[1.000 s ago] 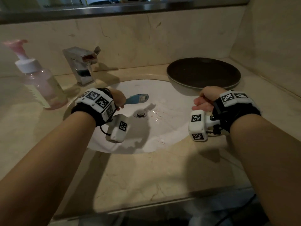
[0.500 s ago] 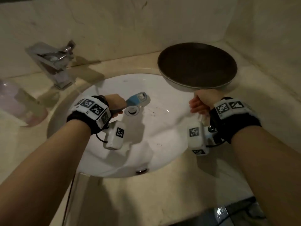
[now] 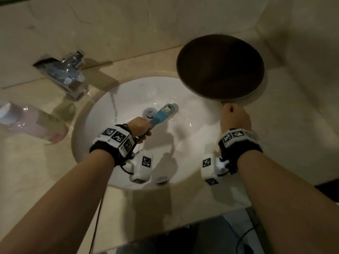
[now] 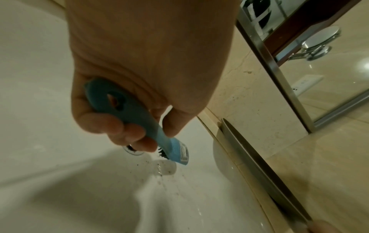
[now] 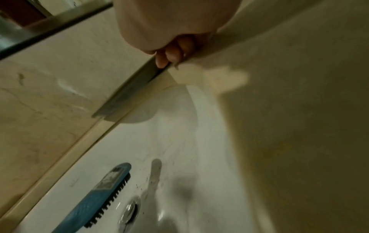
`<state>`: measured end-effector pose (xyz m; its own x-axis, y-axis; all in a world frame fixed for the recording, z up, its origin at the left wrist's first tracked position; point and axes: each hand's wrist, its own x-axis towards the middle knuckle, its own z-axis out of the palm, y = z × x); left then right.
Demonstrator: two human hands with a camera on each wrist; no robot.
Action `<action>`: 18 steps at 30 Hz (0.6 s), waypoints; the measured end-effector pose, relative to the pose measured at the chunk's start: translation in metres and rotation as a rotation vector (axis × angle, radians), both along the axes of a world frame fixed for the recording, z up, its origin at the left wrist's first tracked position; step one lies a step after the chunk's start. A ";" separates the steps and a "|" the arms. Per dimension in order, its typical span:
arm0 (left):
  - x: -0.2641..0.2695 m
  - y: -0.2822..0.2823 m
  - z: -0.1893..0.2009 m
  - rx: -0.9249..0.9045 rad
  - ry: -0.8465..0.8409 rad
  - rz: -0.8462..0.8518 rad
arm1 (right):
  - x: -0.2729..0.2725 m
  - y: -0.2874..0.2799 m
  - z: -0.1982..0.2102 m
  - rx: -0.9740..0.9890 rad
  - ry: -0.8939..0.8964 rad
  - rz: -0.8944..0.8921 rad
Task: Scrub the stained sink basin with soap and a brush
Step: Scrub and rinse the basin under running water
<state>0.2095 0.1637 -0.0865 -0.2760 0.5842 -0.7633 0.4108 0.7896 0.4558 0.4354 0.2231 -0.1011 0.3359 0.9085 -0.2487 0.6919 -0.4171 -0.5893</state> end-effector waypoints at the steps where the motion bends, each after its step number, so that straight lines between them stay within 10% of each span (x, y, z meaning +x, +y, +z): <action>1: 0.000 0.000 0.000 -0.003 0.002 -0.004 | -0.001 -0.004 -0.002 -0.001 -0.040 0.030; 18: 0.007 0.016 -0.027 -0.119 -0.023 -0.173 | 0.000 -0.001 -0.008 -0.013 -0.148 0.224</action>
